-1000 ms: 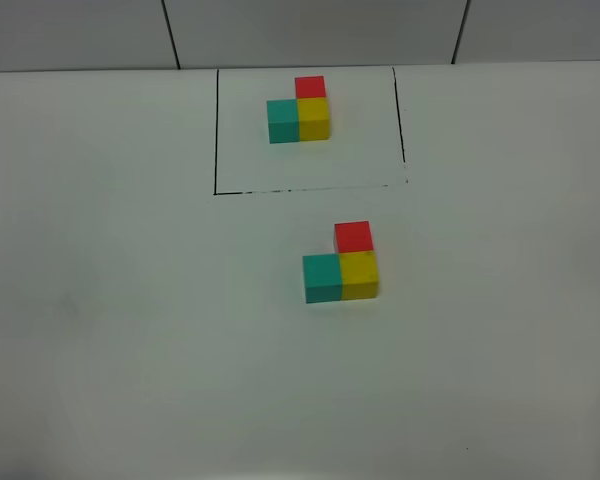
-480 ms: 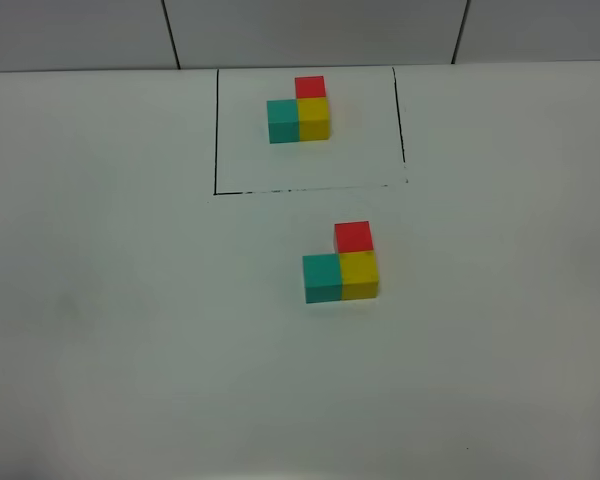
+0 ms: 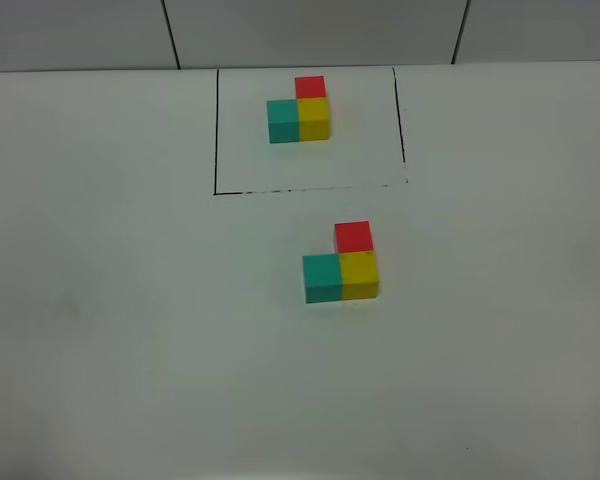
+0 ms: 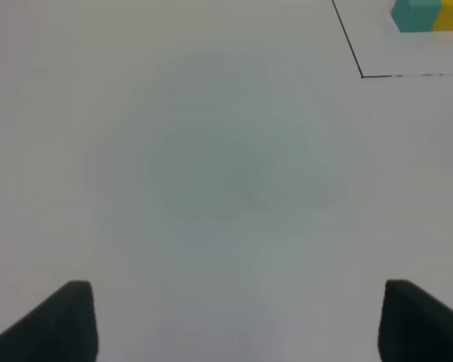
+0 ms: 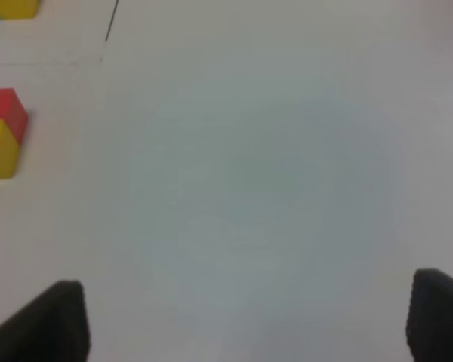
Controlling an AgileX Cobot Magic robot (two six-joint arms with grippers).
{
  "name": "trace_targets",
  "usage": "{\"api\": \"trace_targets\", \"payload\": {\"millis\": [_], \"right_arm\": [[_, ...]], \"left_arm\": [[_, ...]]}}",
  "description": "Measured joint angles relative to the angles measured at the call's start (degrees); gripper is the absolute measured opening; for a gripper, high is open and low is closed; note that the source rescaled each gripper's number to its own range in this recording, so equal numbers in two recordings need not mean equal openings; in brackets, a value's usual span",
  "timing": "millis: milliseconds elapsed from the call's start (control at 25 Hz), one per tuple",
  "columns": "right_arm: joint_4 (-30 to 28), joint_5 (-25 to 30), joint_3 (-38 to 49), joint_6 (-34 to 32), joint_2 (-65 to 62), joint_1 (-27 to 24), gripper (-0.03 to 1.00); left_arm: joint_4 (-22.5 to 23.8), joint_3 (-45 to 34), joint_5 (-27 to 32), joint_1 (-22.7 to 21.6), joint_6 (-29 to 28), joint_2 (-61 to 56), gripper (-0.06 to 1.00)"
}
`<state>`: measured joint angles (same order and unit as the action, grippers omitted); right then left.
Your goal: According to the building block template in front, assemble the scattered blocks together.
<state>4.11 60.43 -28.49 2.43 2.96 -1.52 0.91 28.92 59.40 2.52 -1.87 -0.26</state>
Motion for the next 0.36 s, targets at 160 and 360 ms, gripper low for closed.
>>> {"api": "trace_targets", "payload": {"millis": [160,360], "right_arm": [[0.0,0.0,0.0,0.0,0.0,0.0,0.73],[0.0,0.0,0.0,0.0,0.0,0.0,0.73]], "left_arm": [[0.0,0.0,0.0,0.0,0.0,0.0,0.80],[0.0,0.0,0.0,0.0,0.0,0.0,0.80]]}}
